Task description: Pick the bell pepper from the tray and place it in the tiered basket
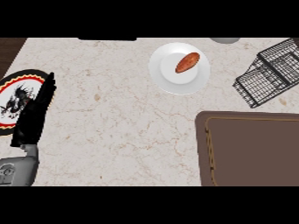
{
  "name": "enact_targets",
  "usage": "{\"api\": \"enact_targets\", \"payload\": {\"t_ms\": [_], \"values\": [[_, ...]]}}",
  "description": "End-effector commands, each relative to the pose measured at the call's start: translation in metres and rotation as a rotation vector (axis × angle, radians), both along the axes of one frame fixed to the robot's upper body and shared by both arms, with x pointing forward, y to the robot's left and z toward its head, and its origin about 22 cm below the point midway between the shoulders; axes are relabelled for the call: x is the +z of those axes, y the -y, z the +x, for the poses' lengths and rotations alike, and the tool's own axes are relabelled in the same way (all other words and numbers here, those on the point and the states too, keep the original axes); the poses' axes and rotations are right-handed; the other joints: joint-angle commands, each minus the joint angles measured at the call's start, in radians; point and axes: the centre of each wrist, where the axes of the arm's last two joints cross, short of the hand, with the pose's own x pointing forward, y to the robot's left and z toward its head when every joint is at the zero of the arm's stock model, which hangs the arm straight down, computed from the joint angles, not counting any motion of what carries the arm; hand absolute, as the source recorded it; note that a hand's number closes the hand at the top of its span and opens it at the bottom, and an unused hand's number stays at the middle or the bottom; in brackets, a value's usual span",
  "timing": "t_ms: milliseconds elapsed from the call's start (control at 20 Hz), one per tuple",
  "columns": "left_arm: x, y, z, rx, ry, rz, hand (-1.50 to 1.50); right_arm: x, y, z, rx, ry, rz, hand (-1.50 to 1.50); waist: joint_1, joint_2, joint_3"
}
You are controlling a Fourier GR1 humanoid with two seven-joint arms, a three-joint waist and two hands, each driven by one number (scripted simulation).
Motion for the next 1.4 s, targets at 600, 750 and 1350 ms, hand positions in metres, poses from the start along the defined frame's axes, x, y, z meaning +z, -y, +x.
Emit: {"api": "enact_targets", "payload": {"t_ms": [600,750,1350], "values": [[0.010,-0.001,-0.009,-0.010,0.020,0.015,0.00,-0.039,0.049,0.063,0.108,-0.207,0.014,1.50,0.006,-0.001,0.001],[0.002,-0.012,0.005,0.012,0.003,0.009,0.00,-0.069,0.056,0.061,0.078,-0.360,0.130,1.50,-0.004,0.001,0.000],[-0.012,0.001,0.003,0.005,-0.003,0.002,0.00,-0.079,0.075,0.062,0.097,-0.280,0.427,-1.50,-0.002,0.003,0.001]]}}
